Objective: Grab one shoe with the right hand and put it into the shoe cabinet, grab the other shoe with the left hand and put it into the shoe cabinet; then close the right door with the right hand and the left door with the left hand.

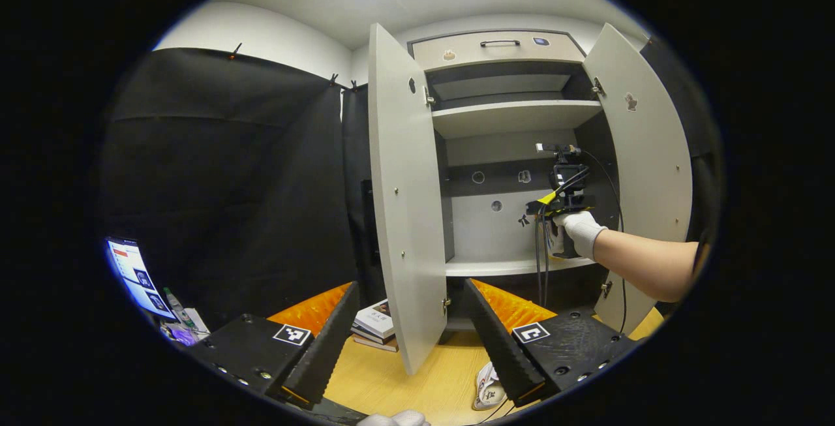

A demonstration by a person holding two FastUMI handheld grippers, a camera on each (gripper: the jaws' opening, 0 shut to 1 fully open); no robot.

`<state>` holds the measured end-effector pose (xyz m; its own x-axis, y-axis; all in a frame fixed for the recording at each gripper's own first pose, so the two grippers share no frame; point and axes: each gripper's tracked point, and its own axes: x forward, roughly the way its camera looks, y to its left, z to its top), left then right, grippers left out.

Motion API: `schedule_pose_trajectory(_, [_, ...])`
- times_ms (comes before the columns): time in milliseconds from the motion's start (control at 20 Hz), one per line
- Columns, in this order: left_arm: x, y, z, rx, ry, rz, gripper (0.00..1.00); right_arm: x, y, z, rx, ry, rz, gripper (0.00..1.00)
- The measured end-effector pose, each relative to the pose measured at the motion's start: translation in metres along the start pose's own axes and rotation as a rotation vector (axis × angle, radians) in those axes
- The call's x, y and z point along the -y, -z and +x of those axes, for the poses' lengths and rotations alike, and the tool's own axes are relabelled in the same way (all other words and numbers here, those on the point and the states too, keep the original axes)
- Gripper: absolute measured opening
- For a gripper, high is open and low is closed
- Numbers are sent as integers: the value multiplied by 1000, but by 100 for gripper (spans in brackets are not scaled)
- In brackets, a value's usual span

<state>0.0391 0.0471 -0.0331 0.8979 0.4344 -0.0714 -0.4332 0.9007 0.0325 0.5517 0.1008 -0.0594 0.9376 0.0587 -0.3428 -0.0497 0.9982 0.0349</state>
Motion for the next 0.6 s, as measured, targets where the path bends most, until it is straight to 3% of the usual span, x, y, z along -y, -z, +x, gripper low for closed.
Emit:
schedule_pose_trajectory(100, [0,0,0,3,-5,-3,100,4,11,8,-38,6,10,7])
schedule_pose_trajectory(250, [-1,2,4,-1,-9,-8,96,15,17,17,-66,42,-1,13])
schedule_pose_trajectory(400, [-2,8,10,-16,-7,-19,96,18,33,21,-119,40,25,34])
schedule_pose_trajectory(450, [-3,6,11,-15,-7,-18,96,7,27,18,-98,-15,46,36])
schedule_pose_trajectory(500, [-4,6,11,-14,-10,-16,100,10,25,17,-91,4,31,38])
schedule_pose_trajectory(600, [-3,9,12,-20,-2,-25,96,5,23,12,-77,-4,11,77])
